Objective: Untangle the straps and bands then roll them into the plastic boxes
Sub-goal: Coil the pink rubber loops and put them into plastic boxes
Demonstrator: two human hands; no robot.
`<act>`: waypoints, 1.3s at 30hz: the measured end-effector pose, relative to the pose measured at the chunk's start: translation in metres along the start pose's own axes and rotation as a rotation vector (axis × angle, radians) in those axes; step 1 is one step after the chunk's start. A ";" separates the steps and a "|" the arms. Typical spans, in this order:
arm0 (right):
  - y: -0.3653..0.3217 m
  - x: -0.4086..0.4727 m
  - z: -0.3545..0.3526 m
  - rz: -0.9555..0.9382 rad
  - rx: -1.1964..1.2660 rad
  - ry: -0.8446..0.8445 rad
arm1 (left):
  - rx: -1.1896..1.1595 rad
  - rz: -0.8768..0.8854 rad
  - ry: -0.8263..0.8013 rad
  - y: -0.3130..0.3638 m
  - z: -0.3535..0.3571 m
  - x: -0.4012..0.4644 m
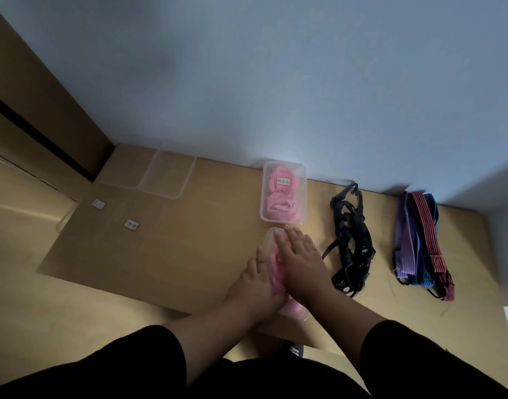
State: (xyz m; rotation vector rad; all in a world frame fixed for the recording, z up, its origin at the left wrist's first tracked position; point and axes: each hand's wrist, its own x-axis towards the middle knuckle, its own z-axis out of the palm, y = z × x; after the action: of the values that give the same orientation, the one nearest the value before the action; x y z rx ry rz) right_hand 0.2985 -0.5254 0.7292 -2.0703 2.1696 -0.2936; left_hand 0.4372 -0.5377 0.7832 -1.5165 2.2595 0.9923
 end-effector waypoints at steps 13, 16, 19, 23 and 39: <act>0.004 -0.002 -0.013 0.263 0.268 0.076 | 0.369 0.441 0.334 -0.041 0.042 0.002; 0.004 -0.003 -0.017 0.341 0.378 0.067 | 0.350 0.439 0.339 -0.040 0.046 0.001; 0.004 -0.006 -0.015 0.277 0.234 0.056 | 0.402 0.433 0.361 -0.039 0.051 -0.001; 0.003 -0.005 -0.011 0.254 0.071 0.003 | 0.454 0.439 0.363 -0.039 0.051 0.000; 0.008 -0.005 -0.016 0.363 0.457 0.022 | 0.295 0.456 0.460 -0.033 0.054 0.010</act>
State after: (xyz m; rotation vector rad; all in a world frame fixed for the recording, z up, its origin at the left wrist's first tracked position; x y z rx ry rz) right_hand 0.2877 -0.5196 0.7433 -1.4134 2.1776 -0.6913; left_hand 0.4534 -0.5171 0.7245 -1.2193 3.0024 0.3824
